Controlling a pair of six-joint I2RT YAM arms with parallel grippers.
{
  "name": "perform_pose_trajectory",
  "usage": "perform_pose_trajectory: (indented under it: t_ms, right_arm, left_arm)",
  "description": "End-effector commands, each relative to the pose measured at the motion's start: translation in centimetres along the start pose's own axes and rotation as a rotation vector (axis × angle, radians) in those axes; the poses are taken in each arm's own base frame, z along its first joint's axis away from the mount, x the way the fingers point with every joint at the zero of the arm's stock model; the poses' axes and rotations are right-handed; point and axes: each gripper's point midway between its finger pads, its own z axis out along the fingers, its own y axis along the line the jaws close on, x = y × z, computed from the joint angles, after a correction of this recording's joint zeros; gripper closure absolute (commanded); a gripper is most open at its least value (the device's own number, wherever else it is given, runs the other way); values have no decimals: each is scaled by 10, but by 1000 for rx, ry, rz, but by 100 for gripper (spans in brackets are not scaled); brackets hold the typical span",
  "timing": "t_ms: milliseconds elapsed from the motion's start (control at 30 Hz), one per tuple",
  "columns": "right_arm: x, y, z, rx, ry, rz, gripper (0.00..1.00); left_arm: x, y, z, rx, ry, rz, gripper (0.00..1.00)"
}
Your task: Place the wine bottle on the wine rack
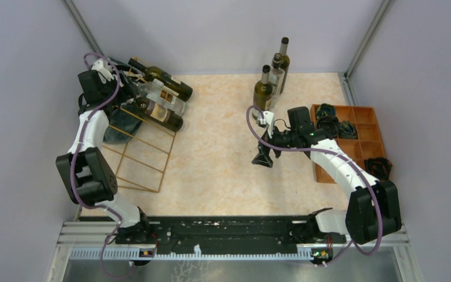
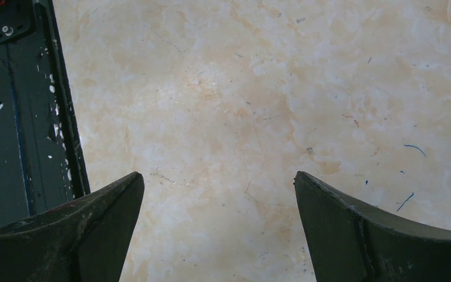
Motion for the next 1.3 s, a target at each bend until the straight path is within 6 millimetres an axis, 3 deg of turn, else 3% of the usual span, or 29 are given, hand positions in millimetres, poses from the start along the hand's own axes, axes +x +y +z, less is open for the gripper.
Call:
perform_pose_trajectory:
  t_ms: [0, 1267]
  right_arm:
    - [-10, 2, -2, 0, -29, -59, 2]
    - [-10, 1, -3, 10, -24, -73, 2]
  left_arm:
    - [-29, -2, -3, -5, -85, 49, 16]
    - [-40, 18, -11, -134, -141, 56, 6]
